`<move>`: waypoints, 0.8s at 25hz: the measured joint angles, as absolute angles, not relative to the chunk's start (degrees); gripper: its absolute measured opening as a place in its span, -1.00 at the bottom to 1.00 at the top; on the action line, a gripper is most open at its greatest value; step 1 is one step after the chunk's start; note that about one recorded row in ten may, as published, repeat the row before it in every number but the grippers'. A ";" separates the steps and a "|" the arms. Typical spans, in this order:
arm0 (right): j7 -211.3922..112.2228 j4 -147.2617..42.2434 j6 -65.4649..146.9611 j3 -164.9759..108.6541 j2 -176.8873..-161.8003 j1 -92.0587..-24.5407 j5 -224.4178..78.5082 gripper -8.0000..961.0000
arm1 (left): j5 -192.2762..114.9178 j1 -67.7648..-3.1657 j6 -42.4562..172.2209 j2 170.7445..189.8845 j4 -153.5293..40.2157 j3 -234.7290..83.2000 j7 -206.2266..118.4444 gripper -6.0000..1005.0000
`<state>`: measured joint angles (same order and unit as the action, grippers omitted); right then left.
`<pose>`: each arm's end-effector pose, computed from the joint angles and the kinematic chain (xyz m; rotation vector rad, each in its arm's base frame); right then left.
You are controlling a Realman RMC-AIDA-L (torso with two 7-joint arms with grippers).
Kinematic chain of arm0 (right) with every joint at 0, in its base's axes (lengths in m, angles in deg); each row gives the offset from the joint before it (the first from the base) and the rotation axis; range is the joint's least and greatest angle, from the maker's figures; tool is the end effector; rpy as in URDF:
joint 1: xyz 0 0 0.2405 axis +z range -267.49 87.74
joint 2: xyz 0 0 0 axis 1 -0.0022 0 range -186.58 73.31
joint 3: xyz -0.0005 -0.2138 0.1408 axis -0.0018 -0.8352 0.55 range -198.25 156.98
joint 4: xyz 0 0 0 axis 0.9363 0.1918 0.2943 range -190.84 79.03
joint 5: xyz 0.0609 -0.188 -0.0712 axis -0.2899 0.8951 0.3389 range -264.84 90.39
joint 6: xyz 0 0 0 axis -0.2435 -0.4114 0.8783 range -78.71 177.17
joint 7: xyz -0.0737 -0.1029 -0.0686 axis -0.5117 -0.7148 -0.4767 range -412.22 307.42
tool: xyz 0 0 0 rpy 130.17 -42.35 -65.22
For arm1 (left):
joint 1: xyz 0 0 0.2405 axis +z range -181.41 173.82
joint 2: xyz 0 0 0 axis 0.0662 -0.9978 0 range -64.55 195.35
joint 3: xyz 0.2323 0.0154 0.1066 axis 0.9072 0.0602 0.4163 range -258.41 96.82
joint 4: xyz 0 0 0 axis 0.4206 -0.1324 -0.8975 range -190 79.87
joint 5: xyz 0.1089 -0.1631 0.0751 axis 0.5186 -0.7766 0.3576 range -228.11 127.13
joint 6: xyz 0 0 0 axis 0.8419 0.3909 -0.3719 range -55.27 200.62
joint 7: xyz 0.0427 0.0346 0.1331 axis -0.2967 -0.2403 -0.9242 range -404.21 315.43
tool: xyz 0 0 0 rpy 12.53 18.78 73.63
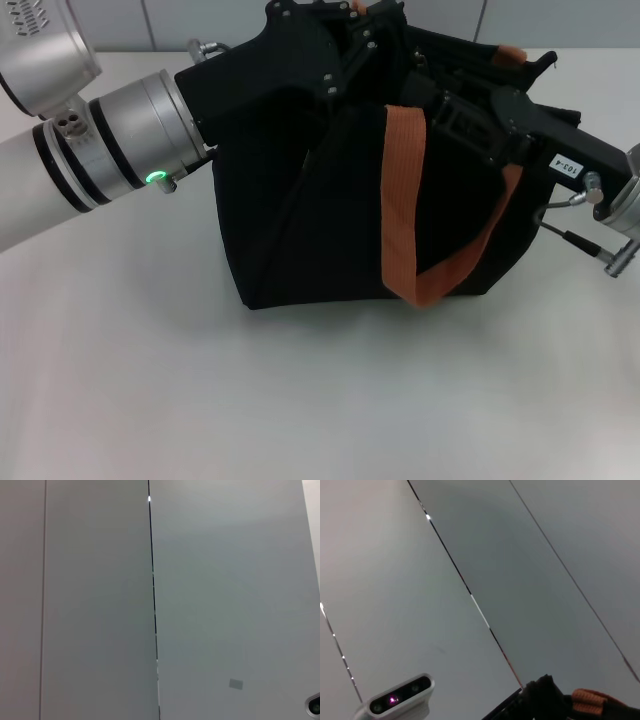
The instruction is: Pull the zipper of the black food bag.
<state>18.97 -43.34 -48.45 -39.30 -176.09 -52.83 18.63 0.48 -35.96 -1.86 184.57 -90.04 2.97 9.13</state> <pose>0.2183 0.3290 -0.0165 -2.4076 0.7733 1.4814 -0.1486 0.3585 -0.0324 -2.4384 -0.0977 -1.2411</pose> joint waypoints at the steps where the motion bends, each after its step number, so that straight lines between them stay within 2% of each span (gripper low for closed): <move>1: 19.04 -43.34 -48.66 -39.33 -176.11 -52.83 18.62 -0.03 | 0.48 -35.97 -1.86 184.58 -90.04 2.97 9.13 -0.80; 20: 20.58 -43.67 -47.33 -38.64 -176.22 -52.74 18.42 -0.07 | 0.48 -36.00 -1.16 184.58 -90.05 2.96 9.13 -0.78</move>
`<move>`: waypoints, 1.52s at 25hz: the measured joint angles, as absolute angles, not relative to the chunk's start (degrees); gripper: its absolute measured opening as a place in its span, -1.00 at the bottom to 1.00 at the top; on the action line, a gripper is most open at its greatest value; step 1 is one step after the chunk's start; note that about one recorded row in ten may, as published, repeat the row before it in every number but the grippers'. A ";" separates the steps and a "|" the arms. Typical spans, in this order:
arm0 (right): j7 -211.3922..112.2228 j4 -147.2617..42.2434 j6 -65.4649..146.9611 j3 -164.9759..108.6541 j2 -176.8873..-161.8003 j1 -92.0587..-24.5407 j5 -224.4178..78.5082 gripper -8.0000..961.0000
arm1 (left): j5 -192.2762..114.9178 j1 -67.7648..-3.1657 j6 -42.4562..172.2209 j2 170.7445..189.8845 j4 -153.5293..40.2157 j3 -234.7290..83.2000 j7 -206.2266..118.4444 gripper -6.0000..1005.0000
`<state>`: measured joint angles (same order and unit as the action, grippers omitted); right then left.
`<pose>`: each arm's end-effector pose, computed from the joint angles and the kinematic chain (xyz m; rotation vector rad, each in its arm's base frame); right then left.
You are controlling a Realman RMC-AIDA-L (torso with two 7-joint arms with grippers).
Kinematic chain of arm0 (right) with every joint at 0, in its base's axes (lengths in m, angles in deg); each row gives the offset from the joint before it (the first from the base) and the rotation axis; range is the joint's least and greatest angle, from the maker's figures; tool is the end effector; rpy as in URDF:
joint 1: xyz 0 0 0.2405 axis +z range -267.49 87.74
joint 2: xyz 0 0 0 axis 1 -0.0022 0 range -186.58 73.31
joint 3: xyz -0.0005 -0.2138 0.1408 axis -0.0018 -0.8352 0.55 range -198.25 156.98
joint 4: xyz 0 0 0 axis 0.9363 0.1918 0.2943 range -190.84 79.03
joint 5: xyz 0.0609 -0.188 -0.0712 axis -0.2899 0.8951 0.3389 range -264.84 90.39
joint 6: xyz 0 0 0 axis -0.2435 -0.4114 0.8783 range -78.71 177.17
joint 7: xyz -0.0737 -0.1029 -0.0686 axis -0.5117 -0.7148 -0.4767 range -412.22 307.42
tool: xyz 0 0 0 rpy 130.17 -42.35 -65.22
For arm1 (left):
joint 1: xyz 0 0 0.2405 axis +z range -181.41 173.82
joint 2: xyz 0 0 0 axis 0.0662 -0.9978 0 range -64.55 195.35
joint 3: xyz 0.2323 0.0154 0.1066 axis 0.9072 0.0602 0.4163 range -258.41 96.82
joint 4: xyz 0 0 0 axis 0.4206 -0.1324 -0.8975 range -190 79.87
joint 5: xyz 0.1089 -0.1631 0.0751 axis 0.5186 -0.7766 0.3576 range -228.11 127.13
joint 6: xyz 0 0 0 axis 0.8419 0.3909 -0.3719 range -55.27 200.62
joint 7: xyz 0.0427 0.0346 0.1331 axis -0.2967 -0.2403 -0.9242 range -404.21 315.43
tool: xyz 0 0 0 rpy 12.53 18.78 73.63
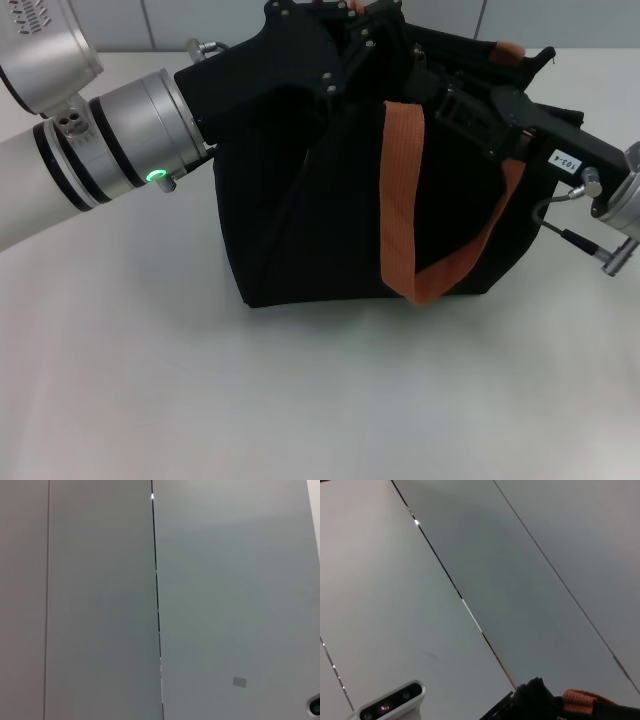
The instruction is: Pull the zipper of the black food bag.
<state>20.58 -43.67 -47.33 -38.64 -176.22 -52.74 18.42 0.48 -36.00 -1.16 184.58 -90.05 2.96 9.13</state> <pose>0.2191 0.3315 -0.0176 -2.3817 0.8274 1.4876 -0.1492 0.3600 -0.0328 -2.4347 -0.1046 -1.2296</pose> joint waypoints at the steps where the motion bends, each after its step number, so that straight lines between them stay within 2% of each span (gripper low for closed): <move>1: 20.57 -43.69 -47.32 -38.66 -176.24 -52.61 18.42 -0.07 | 0.48 -36.01 -1.15 184.57 -90.05 2.96 9.13 -0.78; 2: 20.52 -43.69 -47.29 -38.74 -176.26 -52.48 18.42 -0.07 | 0.48 -36.02 -1.14 184.57 -90.05 2.96 9.14 -0.78; 7: 20.66 -43.94 -46.66 -38.85 -176.26 -52.26 18.41 -0.54 | 0.48 -36.05 -1.14 184.57 -90.05 2.96 9.13 -0.78; 13: 20.93 -44.04 -46.50 -38.70 -176.25 -52.26 18.33 -0.98 | 0.48 -36.05 -1.14 184.57 -90.05 2.96 9.03 -0.78; 38: 30.44 -40.13 -44.31 -38.99 -175.89 -54.11 17.52 -0.99 | 0.10 -36.05 -1.15 184.58 -90.04 2.13 8.52 -0.76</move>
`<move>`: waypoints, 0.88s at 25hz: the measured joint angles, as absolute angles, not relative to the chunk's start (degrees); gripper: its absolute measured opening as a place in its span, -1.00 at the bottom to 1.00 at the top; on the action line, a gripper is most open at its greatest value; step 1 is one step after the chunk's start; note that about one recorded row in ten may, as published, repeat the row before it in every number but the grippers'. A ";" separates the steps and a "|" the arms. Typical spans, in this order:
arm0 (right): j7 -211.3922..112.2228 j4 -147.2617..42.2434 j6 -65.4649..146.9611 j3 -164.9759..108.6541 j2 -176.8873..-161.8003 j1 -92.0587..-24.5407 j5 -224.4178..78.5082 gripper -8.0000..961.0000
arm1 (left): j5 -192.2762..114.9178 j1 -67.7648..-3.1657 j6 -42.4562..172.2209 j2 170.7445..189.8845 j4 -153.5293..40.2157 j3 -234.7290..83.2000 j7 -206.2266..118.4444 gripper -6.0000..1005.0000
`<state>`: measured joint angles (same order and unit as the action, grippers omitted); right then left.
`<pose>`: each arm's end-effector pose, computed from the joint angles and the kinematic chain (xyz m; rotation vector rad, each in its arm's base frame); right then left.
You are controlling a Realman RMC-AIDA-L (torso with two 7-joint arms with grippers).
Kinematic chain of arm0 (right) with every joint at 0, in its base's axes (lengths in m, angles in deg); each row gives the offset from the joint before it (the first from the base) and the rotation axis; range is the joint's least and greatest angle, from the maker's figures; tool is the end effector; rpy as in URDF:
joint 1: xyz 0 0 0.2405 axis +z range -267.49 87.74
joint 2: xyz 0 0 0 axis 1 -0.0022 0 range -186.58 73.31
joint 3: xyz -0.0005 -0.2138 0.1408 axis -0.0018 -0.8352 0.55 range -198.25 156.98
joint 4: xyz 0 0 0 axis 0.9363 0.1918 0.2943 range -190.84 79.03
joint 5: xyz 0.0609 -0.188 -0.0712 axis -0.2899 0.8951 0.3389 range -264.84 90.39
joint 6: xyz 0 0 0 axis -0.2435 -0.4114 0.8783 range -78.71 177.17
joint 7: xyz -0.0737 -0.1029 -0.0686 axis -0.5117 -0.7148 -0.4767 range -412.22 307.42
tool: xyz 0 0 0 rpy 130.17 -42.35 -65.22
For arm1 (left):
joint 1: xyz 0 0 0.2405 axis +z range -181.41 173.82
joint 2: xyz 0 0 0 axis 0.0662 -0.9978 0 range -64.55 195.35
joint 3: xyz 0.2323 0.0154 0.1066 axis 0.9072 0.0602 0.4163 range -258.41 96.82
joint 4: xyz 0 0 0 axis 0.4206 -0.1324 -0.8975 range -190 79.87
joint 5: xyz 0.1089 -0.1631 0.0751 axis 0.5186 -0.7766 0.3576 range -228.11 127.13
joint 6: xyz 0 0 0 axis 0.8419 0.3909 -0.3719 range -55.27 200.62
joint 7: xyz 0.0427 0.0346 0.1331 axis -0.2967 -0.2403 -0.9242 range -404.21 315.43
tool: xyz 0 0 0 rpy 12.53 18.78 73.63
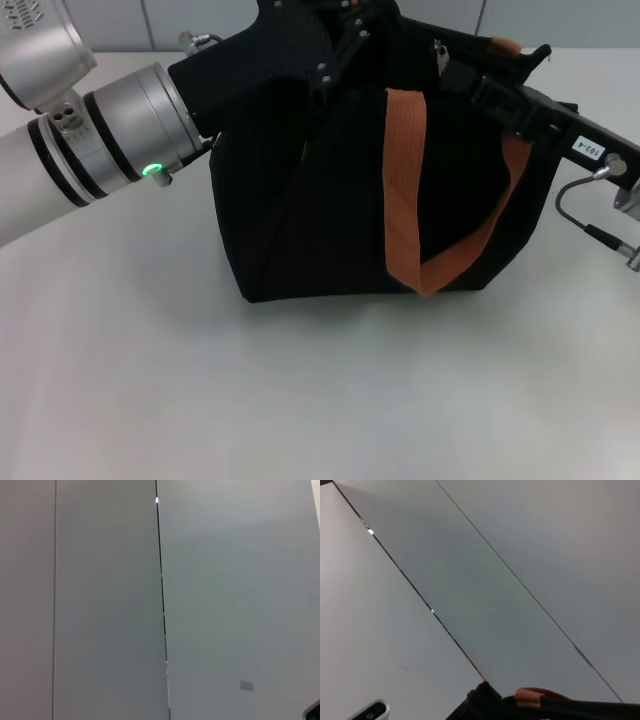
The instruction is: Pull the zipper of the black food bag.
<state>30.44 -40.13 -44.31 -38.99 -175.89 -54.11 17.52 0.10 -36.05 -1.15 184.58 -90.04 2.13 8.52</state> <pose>0.2346 0.3391 -0.0061 -2.3107 1.0307 1.4506 -0.1494 0.3625 -0.0292 -2.4109 -0.0975 -1.2334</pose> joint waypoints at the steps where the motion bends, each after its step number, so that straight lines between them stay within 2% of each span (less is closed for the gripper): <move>1: 31.11 -39.64 -44.34 -39.12 -175.90 -54.15 17.51 -0.99 | 0.09 -36.05 -1.15 184.58 -90.05 2.13 8.52 -0.76; 22: 34.80 -35.50 -44.61 -39.15 -175.90 -56.69 17.44 -0.99 | -0.06 -36.05 0.23 184.57 -90.39 1.99 8.29 -0.75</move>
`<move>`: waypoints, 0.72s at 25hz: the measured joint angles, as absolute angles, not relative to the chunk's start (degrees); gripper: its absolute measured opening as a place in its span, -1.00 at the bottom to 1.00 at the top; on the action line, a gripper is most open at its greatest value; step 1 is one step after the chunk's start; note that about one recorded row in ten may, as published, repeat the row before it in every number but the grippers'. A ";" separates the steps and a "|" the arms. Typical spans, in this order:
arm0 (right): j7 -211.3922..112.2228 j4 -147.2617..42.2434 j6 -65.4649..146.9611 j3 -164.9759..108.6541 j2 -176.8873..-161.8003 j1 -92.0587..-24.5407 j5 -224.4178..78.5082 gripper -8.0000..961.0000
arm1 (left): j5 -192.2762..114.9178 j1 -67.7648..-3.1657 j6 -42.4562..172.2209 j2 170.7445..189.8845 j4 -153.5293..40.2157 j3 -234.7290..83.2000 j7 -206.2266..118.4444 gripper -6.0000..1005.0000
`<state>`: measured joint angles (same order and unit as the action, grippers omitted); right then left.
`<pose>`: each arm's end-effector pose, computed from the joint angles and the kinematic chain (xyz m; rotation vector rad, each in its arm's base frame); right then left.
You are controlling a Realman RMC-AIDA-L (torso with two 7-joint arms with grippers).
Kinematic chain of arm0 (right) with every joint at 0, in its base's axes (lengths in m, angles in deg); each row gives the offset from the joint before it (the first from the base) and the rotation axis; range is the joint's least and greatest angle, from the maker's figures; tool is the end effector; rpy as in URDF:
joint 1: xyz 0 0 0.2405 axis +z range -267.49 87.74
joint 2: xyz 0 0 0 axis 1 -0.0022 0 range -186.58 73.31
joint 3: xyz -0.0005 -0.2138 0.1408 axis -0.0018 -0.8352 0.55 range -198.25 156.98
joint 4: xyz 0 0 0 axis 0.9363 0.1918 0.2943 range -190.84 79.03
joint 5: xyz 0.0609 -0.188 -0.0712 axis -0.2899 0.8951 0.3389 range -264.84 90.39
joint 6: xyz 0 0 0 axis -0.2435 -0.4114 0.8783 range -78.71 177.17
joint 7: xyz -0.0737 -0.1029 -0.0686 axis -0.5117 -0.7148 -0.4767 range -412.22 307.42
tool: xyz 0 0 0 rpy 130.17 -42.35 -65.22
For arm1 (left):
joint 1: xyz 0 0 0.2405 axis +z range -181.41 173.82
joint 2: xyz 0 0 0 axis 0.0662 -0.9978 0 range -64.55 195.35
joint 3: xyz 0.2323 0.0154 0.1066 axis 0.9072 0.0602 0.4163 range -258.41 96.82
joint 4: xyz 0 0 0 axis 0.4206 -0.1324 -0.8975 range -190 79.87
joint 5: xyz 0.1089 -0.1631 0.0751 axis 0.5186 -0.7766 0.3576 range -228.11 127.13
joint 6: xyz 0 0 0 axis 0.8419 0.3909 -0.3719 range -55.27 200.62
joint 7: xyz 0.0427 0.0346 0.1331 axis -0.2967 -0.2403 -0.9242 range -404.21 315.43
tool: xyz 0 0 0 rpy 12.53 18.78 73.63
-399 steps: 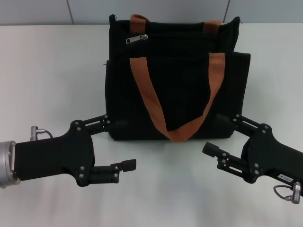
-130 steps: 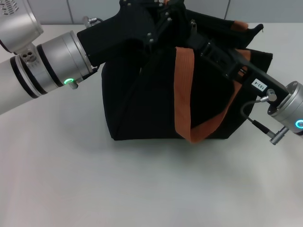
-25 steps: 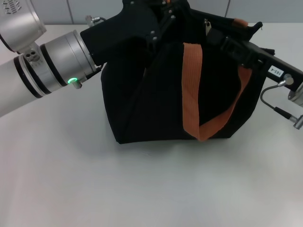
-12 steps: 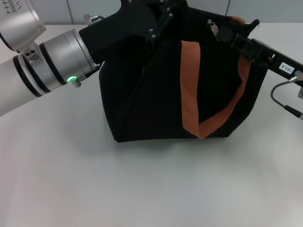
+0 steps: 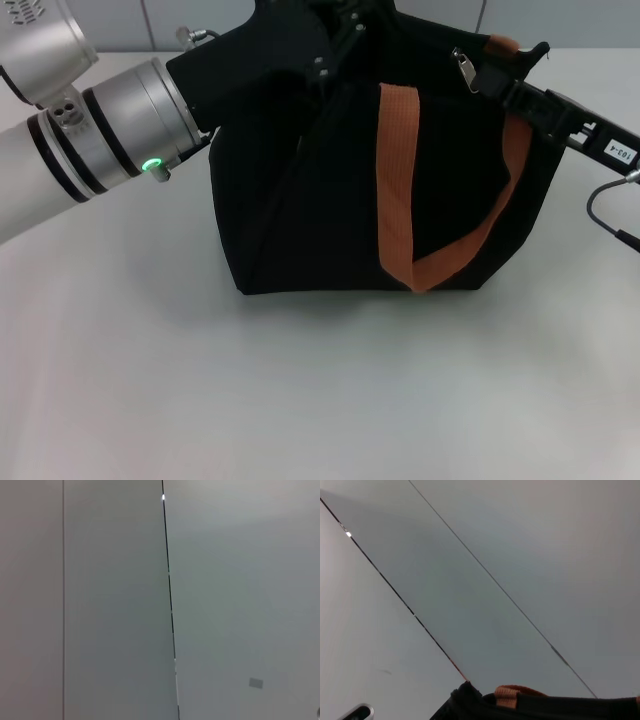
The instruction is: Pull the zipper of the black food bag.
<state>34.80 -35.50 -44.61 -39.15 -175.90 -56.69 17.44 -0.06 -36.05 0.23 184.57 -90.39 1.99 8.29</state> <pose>0.2508 0.3350 0.0084 -2.2705 1.0819 1.4138 -0.1500 0.3659 -0.0283 -2.3963 -0.1023 -1.2133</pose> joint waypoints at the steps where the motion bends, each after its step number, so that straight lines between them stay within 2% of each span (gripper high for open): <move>1: 34.80 -35.48 -44.61 -39.14 -175.90 -56.83 17.44 -0.99 | -0.06 -36.05 0.29 184.57 -90.40 1.99 8.28 -0.75; 18: 30.32 -34.27 -48.19 -38.59 -175.91 -59.78 12.68 -0.98 | -0.19 -36.05 0.34 184.57 -90.20 2.04 8.25 -0.74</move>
<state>30.32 -34.27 -48.19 -38.59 -175.91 -59.78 12.68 -0.19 -36.05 0.34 184.57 -90.20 2.04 8.25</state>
